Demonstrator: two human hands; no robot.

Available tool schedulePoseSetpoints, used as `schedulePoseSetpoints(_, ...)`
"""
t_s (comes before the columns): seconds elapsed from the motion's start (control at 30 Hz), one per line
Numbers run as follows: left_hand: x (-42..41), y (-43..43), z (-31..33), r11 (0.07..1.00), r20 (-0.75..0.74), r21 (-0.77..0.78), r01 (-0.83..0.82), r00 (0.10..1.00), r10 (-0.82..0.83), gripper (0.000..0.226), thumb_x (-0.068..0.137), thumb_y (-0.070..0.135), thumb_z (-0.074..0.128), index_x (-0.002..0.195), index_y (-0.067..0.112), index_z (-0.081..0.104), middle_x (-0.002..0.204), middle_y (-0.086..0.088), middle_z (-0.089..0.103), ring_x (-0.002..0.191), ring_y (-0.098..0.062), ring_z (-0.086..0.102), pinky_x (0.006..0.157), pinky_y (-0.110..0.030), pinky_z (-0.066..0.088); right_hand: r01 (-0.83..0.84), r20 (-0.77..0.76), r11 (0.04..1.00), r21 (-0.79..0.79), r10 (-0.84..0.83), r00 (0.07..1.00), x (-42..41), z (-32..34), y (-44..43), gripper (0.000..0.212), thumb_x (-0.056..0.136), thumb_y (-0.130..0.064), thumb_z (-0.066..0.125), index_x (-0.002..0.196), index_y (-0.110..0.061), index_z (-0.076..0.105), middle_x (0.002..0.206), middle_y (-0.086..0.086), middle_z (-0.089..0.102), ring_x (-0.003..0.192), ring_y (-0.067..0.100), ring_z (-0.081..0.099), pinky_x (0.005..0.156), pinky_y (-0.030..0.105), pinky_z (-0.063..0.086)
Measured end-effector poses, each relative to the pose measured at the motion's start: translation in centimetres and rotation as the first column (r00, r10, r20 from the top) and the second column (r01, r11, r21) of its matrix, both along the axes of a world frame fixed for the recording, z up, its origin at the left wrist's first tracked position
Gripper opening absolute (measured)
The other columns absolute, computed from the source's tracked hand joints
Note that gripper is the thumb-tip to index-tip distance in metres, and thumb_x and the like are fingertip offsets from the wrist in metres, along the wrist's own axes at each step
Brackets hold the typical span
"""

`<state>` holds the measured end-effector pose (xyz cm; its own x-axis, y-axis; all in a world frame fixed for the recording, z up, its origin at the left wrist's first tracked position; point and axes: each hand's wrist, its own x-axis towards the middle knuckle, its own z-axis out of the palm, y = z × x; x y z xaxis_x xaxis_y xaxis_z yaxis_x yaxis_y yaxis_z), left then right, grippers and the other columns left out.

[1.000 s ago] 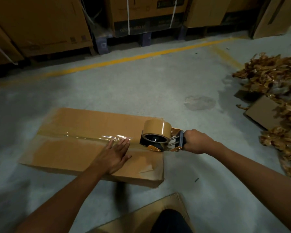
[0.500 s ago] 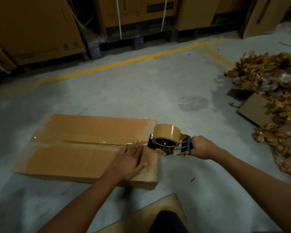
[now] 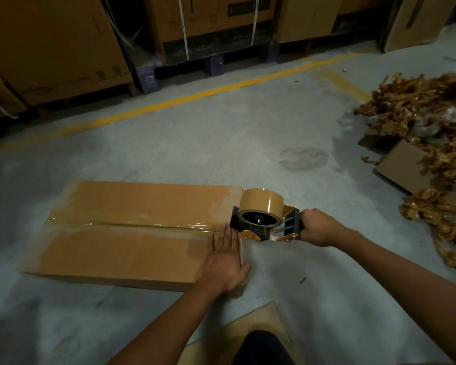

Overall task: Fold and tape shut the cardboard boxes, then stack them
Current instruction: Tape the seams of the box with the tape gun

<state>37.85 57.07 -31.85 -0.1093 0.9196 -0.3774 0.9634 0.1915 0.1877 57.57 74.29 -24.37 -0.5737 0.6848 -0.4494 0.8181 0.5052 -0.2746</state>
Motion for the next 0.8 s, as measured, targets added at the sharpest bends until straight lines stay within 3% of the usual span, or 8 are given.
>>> schedulePoseSetpoints(0.13,0.0,-0.1,0.1,1.000,-0.003,0.011,0.000,1.000,0.000,0.091,0.097,0.057,0.028,0.153,0.005,-0.022,0.159,-0.013,-0.032,0.147,-0.026,-0.030,0.122,-0.054,-0.008,0.033,0.034,0.999,-0.019,-0.032,0.999,2.1,-0.4,0.5,0.017,0.088,-0.037,0.070,0.088,-0.023,0.060,0.079,-0.004,0.061,0.078,0.016,0.063,0.074,0.032,0.054)
schedulePoseSetpoints(0.3,-0.1,0.0,-0.2,0.999,-0.011,0.047,0.024,1.000,-0.024,0.094,0.093,0.058,0.030,0.153,0.007,-0.022,0.160,-0.012,-0.031,0.148,-0.026,-0.028,0.122,-0.057,-0.003,0.116,-0.038,0.987,-0.108,-0.121,0.992,3.1,-2.6,-0.2,0.023,0.084,-0.039,0.074,0.093,-0.019,0.066,0.085,0.001,0.068,0.079,0.017,0.066,0.075,0.035,0.058)
schedulePoseSetpoints(0.43,-0.5,0.9,-0.1,0.989,-0.076,0.076,0.127,0.990,-0.121,0.093,0.090,0.056,0.034,0.156,0.009,-0.012,0.162,-0.010,-0.028,0.148,-0.024,-0.027,0.122,-0.056,-0.001,0.230,-0.125,0.908,-0.351,-0.289,0.949,2.5,-3.8,-0.5,0.011,0.081,-0.021,0.077,0.080,-0.014,0.068,0.067,0.004,0.065,0.054,0.014,0.059,0.051,0.028,0.051)
schedulePoseSetpoints(0.53,-1.0,1.6,-0.2,0.981,-0.106,0.073,0.178,0.980,-0.170,0.093,0.090,0.056,0.032,0.157,0.008,-0.010,0.164,-0.011,-0.021,0.150,-0.023,-0.023,0.123,-0.054,0.001,0.266,-0.139,0.859,-0.437,-0.356,0.924,2.4,-4.5,-0.4,0.018,0.082,-0.020,0.076,0.069,-0.015,0.065,0.061,0.003,0.061,0.045,0.013,0.053,0.046,0.025,0.047)
schedulePoseSetpoints(0.8,-1.3,1.1,-1.0,0.974,-0.067,0.136,0.180,0.983,-0.173,0.092,0.089,0.058,0.025,0.156,0.011,-0.017,0.163,-0.006,-0.027,0.149,-0.018,-0.027,0.124,-0.049,0.000,0.355,-0.106,0.857,-0.373,-0.419,0.902,3.3,-7.1,-0.3,0.016,0.082,-0.023,0.074,0.072,-0.016,0.063,0.063,0.003,0.061,0.048,0.015,0.055,0.047,0.025,0.049)
